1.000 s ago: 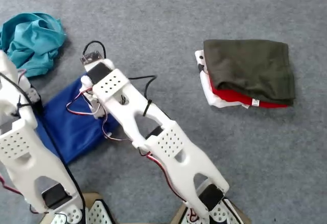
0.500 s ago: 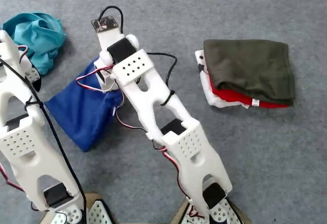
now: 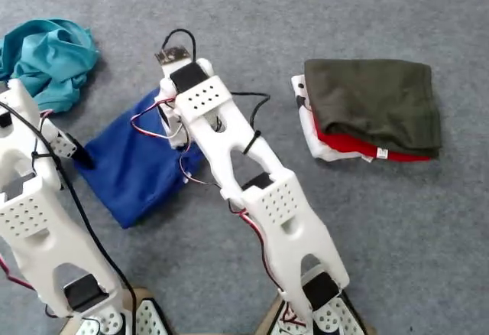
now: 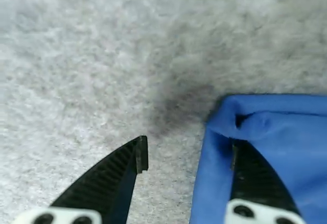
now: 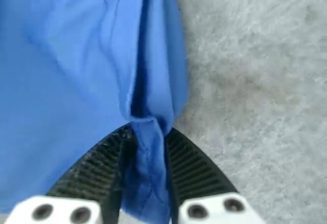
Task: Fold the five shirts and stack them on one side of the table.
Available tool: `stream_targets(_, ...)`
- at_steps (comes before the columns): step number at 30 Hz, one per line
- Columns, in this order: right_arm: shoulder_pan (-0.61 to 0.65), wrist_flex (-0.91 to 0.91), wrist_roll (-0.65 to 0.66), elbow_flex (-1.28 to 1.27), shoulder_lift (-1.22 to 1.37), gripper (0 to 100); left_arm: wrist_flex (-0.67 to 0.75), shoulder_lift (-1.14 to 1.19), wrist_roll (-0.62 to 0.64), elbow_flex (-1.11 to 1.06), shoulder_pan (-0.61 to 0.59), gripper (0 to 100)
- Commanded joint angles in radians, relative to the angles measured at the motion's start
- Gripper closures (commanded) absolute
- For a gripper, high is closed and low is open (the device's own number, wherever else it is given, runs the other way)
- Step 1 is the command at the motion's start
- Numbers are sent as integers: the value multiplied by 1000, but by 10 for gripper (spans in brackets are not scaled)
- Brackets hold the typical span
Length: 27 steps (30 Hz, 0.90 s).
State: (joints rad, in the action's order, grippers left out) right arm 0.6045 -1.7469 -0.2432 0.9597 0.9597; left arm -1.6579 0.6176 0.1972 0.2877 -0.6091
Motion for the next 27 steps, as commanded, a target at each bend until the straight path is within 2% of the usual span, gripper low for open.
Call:
stream_targets(1,-15,23,15,8,24,985,9,-61,-15,-24,15,721)
stream_targets(4,-11,63,69,7,59,985,23,-89,-41,-36,-7,721)
stream_targets(9,-17,137,78,7,102,985,26,-261,-66,-96,-31,721)
stream_targets(12,-15,181,78,5,143,985,104,-370,-60,-197,-22,721)
stream_targets(16,-17,186,80,30,176,985,293,-450,8,-384,-8,721)
stream_targets(20,-17,184,80,42,179,985,423,-448,94,-526,30,721)
stream_targets(24,-17,184,80,42,180,985,512,-440,207,-572,24,721)
stream_targets(27,-17,184,80,42,180,985,560,-440,226,-576,30,721)
